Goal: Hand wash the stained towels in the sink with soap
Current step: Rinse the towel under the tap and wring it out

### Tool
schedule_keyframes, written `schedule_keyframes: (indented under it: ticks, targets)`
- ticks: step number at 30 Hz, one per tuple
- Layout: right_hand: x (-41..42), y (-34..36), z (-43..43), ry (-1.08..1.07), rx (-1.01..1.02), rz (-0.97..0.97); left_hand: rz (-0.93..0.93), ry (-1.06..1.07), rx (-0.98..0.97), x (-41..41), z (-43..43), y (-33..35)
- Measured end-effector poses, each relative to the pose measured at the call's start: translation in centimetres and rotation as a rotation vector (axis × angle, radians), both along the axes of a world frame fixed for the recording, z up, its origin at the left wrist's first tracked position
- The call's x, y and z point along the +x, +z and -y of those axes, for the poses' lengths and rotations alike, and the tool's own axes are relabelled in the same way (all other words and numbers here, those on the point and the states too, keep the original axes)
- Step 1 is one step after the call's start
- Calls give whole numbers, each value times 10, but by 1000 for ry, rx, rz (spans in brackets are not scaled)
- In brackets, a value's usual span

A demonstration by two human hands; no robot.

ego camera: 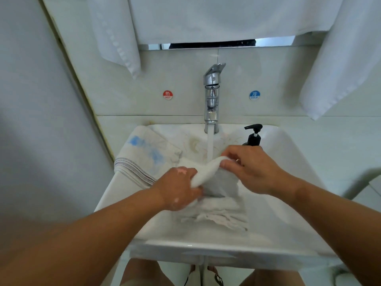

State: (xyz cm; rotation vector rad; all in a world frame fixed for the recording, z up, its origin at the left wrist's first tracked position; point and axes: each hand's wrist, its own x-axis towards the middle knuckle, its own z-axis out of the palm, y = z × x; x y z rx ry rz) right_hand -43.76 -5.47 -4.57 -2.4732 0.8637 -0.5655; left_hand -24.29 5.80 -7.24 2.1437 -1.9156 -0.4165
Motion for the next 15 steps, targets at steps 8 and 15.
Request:
schedule_keyframes:
  ticks: [8,15]
  targets:
    - [-8,91,-6,-37,-21,166,-42,51,-212,31,-18,114]
    - [-17,172,-11,-14,76,501,-168,67,-470,18,-24,207]
